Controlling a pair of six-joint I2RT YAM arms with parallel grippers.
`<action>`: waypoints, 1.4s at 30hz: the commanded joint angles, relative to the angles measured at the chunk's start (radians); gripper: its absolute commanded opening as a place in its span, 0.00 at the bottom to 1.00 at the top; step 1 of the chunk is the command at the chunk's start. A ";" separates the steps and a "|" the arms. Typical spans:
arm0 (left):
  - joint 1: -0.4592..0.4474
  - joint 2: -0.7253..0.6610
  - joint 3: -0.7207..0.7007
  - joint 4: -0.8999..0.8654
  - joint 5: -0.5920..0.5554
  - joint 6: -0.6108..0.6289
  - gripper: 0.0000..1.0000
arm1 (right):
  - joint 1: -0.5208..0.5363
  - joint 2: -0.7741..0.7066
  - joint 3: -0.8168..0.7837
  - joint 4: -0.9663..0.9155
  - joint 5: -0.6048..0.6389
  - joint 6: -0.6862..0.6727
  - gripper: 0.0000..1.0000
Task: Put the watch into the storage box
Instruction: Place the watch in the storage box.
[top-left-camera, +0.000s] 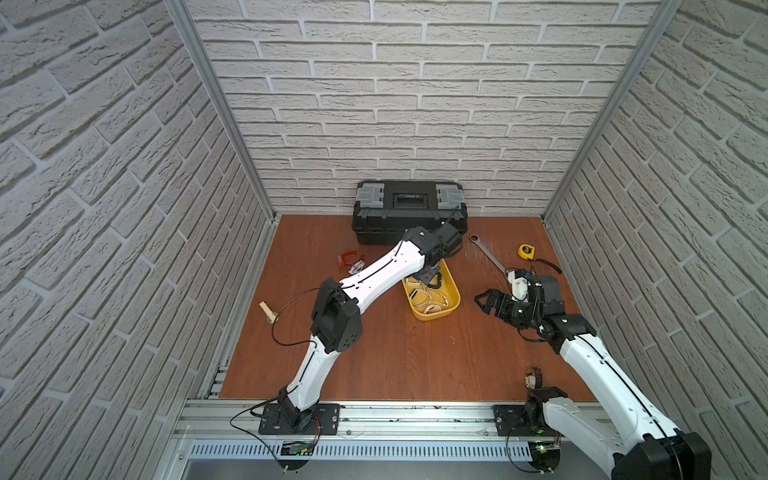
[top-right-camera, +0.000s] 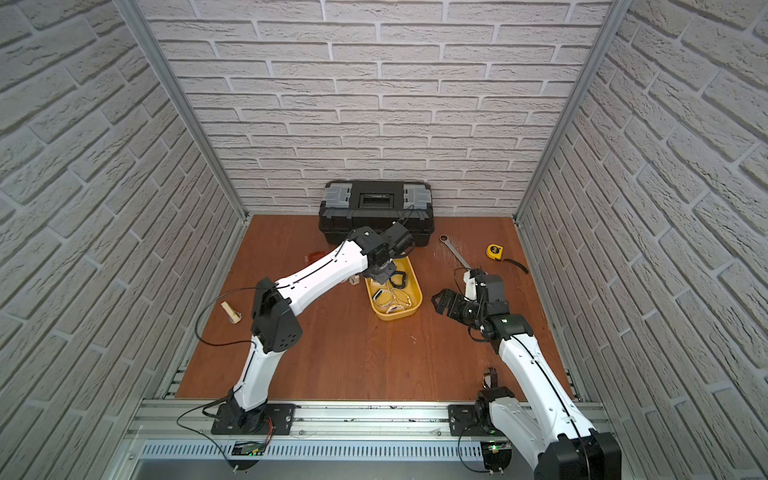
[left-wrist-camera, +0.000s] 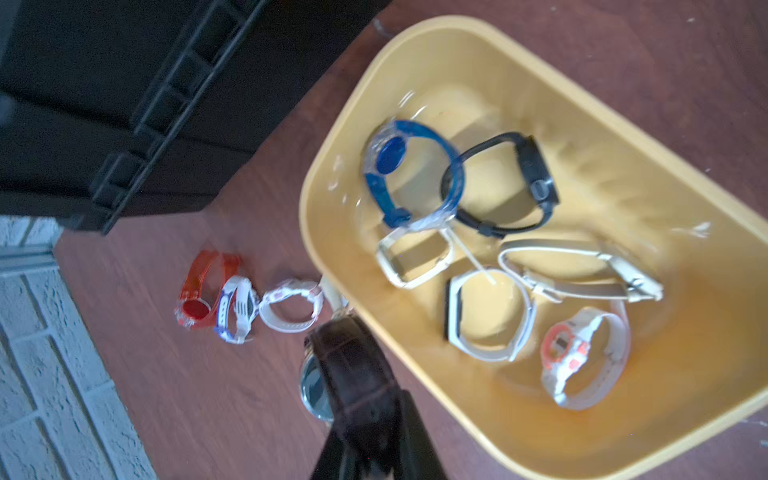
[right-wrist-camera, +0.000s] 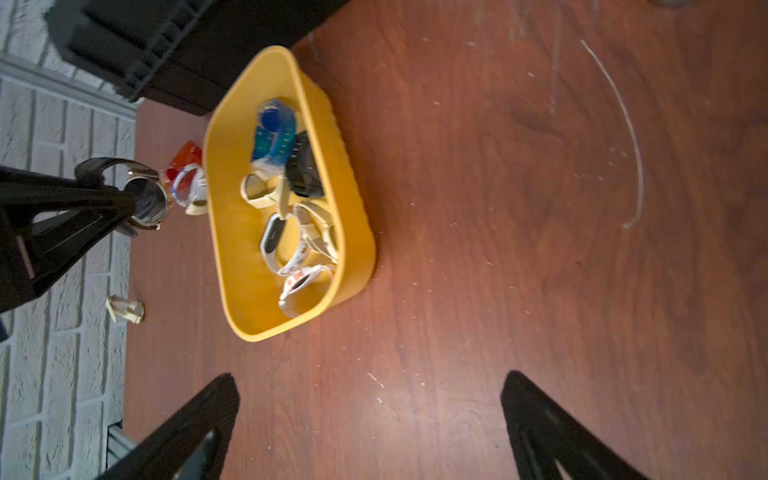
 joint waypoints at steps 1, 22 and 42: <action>-0.036 0.099 0.110 -0.117 -0.046 0.044 0.11 | -0.022 -0.013 0.004 0.013 -0.065 0.008 1.00; -0.169 0.276 0.072 -0.125 -0.049 0.080 0.19 | -0.093 -0.129 0.053 -0.094 -0.097 -0.037 1.00; -0.195 0.155 0.065 -0.101 -0.059 0.077 0.70 | -0.095 -0.158 0.074 -0.105 -0.105 -0.034 1.00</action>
